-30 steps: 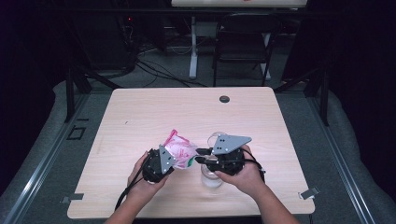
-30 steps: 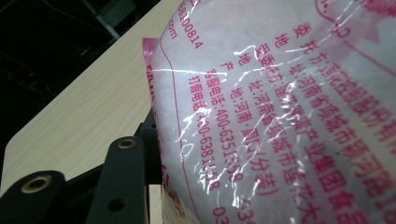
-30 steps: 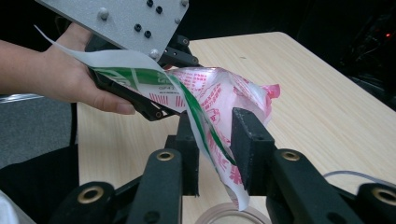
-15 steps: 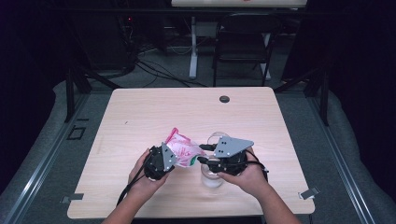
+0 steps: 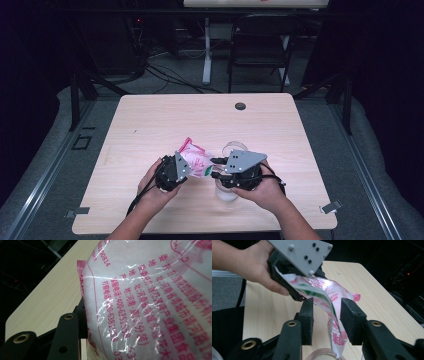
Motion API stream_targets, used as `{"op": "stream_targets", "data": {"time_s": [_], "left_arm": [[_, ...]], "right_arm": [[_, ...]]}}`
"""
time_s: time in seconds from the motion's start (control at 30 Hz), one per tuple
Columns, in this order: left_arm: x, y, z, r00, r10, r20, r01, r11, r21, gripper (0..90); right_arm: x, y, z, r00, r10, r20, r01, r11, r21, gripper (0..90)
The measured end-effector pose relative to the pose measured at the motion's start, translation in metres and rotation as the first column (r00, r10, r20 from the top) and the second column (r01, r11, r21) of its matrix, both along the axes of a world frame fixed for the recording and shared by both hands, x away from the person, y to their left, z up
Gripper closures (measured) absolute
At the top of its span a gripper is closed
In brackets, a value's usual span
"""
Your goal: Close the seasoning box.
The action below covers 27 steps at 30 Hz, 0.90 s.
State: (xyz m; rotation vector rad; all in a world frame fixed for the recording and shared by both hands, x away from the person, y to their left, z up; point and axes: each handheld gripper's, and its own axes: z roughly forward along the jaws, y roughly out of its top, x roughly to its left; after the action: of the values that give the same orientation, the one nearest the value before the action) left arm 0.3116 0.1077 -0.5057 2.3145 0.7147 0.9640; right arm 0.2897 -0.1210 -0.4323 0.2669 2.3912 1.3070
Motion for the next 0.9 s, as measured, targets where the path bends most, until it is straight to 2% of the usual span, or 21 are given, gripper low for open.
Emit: {"op": "stream_targets", "data": {"time_s": [0.1, 0.43, 0.53, 0.9], "left_arm": [[0.001, -0.001, 0.003, 0.9998, -0.014, 0.013, 0.014, 0.9999, 0.010, 55.5], [0.002, -0.003, 0.009, 0.9991, -0.031, 0.030, 0.030, 0.9983, 0.049, 55.8], [0.002, -0.002, 0.012, 0.9979, -0.040, 0.051, 0.037, 0.9976, 0.059, 55.8], [-0.001, -0.004, 0.021, 0.9915, -0.065, 0.113, 0.052, 0.9918, 0.117, 56.1]], "right_arm": [[-0.001, 0.001, 0.000, 0.9999, 0.015, -0.006, -0.015, 1.000, -0.008, 70.8], [-0.002, -0.003, 0.001, 0.9997, 0.016, -0.019, -0.016, 1.000, -0.003, 84.5], [-0.002, -0.005, 0.002, 0.9994, 0.021, -0.029, -0.020, 1.000, 0.007, 87.8], [-0.005, -0.008, 0.005, 0.9985, 0.012, -0.053, -0.010, 0.999, 0.046, 90.0]]}}
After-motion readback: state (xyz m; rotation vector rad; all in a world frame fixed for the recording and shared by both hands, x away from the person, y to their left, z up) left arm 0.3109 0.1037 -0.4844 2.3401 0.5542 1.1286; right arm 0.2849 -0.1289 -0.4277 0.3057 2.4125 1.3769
